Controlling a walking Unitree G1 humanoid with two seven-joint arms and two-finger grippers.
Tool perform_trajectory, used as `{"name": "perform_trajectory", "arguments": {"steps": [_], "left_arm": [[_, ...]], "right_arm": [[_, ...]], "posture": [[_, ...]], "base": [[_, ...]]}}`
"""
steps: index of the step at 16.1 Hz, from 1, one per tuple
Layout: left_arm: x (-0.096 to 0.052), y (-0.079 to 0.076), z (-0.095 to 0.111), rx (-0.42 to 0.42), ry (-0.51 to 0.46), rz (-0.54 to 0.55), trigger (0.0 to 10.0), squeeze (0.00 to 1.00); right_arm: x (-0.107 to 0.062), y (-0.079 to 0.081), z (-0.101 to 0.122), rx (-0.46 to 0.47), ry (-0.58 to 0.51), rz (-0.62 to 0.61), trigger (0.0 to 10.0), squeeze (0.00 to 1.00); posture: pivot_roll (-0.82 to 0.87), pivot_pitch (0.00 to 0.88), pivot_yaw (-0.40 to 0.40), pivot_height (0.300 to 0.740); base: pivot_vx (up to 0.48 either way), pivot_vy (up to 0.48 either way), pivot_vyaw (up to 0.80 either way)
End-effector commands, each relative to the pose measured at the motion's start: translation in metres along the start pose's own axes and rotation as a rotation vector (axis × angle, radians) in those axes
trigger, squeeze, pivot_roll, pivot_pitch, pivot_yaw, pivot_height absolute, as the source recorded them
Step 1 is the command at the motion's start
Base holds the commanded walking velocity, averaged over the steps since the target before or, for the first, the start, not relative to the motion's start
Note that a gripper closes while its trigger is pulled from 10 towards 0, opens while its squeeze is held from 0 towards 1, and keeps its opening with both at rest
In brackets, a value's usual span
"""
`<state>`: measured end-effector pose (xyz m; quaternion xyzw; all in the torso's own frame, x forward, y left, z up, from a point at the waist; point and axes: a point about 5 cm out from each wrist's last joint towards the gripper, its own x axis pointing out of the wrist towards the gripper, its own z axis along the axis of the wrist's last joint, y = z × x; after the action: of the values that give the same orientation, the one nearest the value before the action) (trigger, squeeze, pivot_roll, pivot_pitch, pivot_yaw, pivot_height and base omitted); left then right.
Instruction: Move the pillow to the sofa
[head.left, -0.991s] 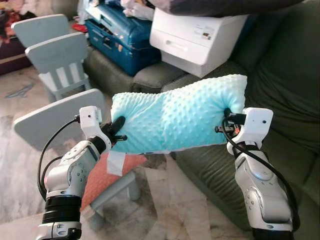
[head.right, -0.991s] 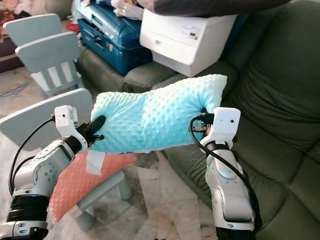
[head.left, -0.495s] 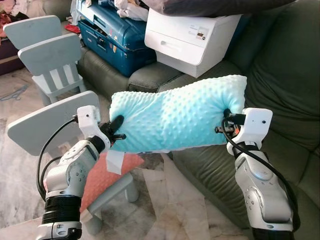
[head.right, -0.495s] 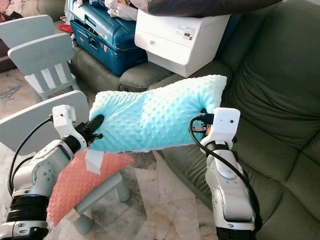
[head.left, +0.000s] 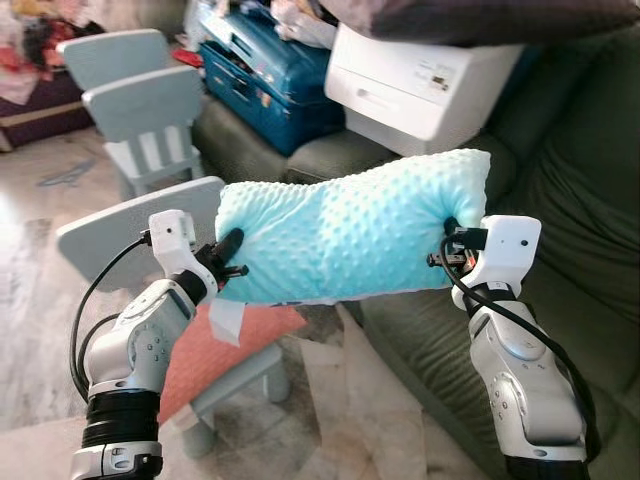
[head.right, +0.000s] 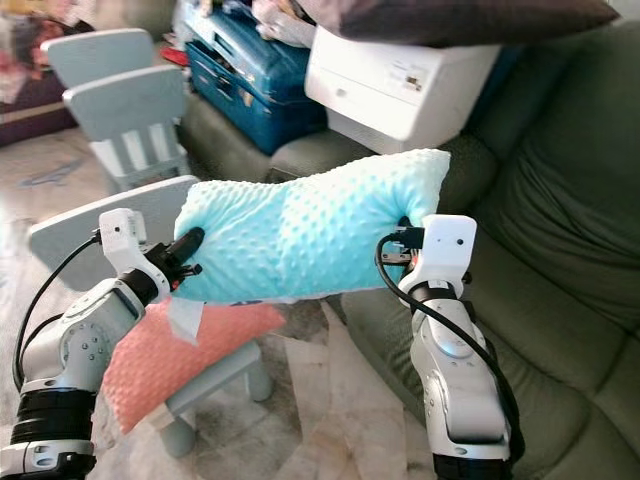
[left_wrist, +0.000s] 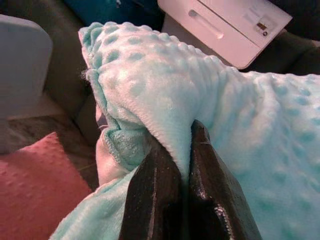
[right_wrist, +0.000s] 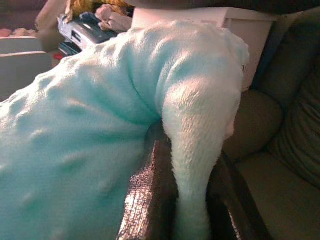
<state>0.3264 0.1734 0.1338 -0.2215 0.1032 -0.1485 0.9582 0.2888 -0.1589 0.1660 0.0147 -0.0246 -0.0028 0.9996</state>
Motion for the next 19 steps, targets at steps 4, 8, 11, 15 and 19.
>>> {"name": "perform_trajectory", "arguments": {"steps": [4,8,11,15,19], "left_arm": [[0.0008,-0.0071,0.005,0.001,-0.018,-0.038,10.0,0.0],[0.0,-0.0071,0.0048,-0.012,-0.019,-0.038,10.0,0.0],[-0.0003,-0.0067,0.0046,-0.012,-0.019,-0.036,10.0,0.0],[0.0004,-0.0067,0.0046,-0.007,-0.015,-0.038,10.0,0.0],[0.0006,-0.0045,0.0061,-0.028,-0.023,-0.025,10.0,0.0]], "right_arm": [[-0.0007,-0.0051,0.0048,-0.015,-0.019,-0.022,10.0,0.0],[-0.0006,-0.0044,0.0041,-0.017,-0.016,-0.018,10.0,0.0],[-0.0002,-0.0046,0.0043,-0.018,-0.017,-0.016,10.0,0.0],[0.0,-0.0047,0.0042,-0.019,-0.017,-0.017,10.0,0.0],[0.0,-0.0043,0.004,-0.015,-0.014,-0.016,10.0,0.0]], "posture": [[-0.1,0.076,-0.061,0.74],[-0.09,0.077,-0.064,0.74],[-0.1,0.075,-0.065,0.74],[-0.1,0.072,-0.063,0.74],[-0.1,0.073,-0.063,0.74]], "base": [[0.0,0.0,0.0],[0.0,-0.342,0.0],[0.0,-0.319,0.0],[0.0,-0.311,0.0],[0.0,-0.153,0.0]]}}
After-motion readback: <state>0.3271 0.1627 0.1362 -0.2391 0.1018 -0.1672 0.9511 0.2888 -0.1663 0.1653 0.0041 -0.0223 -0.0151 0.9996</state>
